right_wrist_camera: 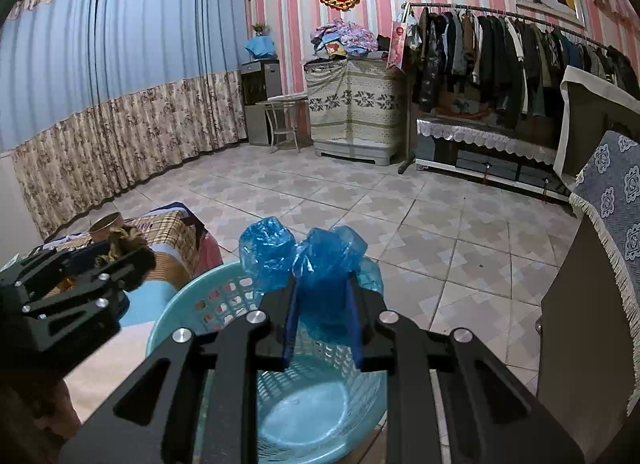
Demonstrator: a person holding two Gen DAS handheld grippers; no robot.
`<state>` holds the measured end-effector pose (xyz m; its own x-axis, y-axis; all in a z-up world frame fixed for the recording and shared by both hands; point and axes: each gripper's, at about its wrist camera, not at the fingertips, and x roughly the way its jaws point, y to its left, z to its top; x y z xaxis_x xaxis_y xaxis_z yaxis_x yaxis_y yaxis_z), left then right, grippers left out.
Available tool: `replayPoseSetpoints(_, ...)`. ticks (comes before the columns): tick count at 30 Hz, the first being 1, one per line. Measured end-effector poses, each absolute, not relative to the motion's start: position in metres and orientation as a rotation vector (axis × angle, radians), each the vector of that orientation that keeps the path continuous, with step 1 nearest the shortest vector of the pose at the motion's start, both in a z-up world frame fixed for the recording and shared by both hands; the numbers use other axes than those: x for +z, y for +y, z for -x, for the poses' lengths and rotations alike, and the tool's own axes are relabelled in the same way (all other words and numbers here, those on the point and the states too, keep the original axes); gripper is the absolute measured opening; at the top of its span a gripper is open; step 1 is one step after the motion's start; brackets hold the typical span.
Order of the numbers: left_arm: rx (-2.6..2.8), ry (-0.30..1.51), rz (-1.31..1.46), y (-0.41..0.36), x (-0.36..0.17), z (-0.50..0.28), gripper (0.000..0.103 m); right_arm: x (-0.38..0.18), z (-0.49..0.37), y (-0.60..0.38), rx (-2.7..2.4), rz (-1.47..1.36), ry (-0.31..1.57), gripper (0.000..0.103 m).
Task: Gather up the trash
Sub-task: 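Open both tools to drop the cloth and bag into the basket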
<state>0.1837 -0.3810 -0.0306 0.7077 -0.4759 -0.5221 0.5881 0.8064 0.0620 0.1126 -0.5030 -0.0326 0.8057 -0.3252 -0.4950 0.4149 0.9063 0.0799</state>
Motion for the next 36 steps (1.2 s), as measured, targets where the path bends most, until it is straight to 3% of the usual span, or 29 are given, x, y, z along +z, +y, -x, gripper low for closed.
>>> replayPoseSetpoints(2,-0.592,0.509,-0.232,-0.383,-0.031,-0.186,0.063,-0.036,-0.115,-0.503,-0.399,-0.197,0.499,0.021)
replayPoseSetpoints(4,-0.576,0.502,-0.236,-0.380,-0.031,-0.187,0.072,-0.040,-0.118,-0.504,-0.396,-0.203,0.508,0.021)
replayPoseSetpoints(11,-0.505,0.500,-0.193,-0.346,-0.022,-0.195,0.094,-0.051,-0.123,-0.502,-0.393,-0.209,0.533,0.021)
replayPoseSetpoints(21,-0.437,0.501,-0.148,-0.305,-0.013,-0.198,0.098,-0.061,-0.134,-0.495,-0.402,-0.224,0.548,0.022)
replayPoseSetpoints(23,-0.431,0.500,-0.141,-0.298,-0.012,-0.198,0.098,-0.061,-0.134,-0.496,-0.404,-0.220,0.549,0.030)
replayPoseSetpoints(25,-0.424,0.503,-0.126,-0.290,-0.012,-0.198,0.098,-0.062,-0.136,-0.494,-0.411,-0.217,0.541,0.062)
replayPoseSetpoints(33,-0.390,0.485,-0.117,-0.271,-0.006,-0.194,0.098,-0.063,-0.142,-0.486,-0.433,-0.200,0.537,0.094)
replayPoseSetpoints(36,-0.382,0.477,-0.113,-0.264,-0.003,-0.191,0.098,-0.063,-0.141,-0.485,-0.444,-0.201,0.541,0.095)
